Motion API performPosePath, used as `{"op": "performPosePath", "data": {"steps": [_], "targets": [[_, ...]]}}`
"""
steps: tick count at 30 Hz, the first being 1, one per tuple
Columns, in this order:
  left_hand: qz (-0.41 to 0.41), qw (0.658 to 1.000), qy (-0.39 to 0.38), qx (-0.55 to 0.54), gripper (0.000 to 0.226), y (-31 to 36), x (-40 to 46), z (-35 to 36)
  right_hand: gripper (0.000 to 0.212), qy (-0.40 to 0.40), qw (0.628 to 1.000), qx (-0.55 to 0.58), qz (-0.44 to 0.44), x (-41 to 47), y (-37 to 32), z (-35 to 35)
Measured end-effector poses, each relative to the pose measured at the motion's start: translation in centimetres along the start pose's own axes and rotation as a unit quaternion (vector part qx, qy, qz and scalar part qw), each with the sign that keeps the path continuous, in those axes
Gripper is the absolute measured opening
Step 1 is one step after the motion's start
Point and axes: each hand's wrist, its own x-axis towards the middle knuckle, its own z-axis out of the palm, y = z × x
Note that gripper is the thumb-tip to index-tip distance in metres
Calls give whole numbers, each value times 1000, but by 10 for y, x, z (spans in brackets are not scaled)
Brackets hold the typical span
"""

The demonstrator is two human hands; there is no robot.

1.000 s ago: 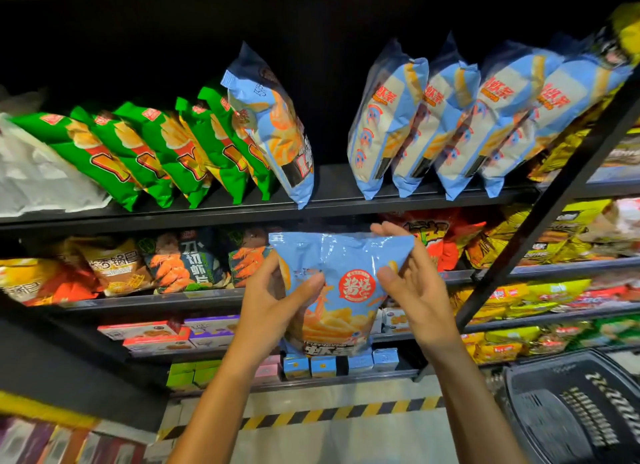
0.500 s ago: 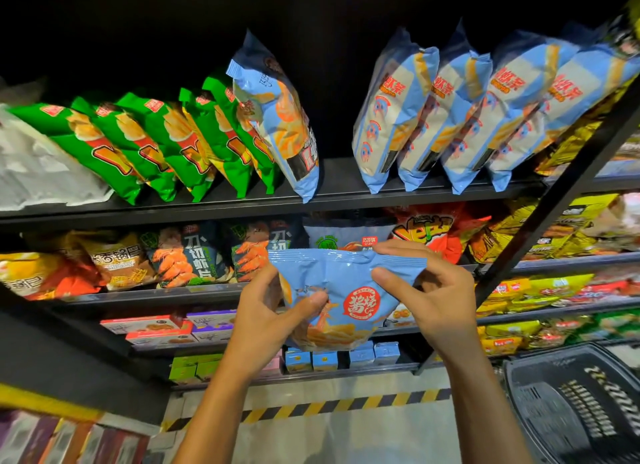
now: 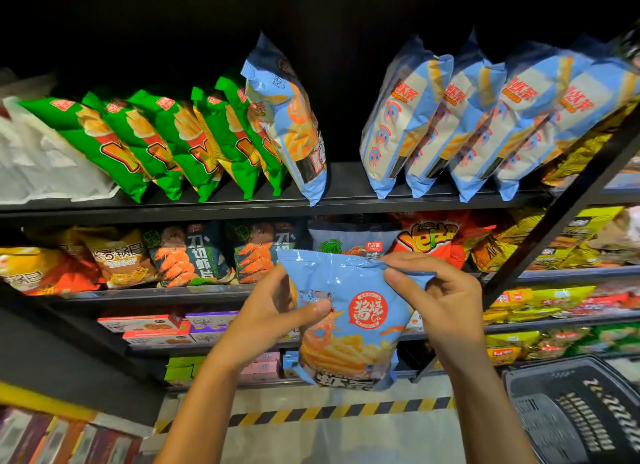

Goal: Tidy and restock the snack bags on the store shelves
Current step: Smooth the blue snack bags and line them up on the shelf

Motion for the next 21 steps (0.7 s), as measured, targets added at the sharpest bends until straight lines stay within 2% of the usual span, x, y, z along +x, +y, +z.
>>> {"op": "performPosePath", "data": {"steps": [5,12,17,21], "targets": [[19,999,20,-17,54,1,2,4,10,4,1000,-4,12,3,2,4],[76,996,-23,-50,46,12,7,2,12,3,1000,9,21,5,2,1],[130,989,-29,-63,27,5,11,0,16,-40,998,13,38,3,-1,-3],[148,987,-28,-61,23,0,14,-1,20,-75,996,17,46,4,0,-7]]}}
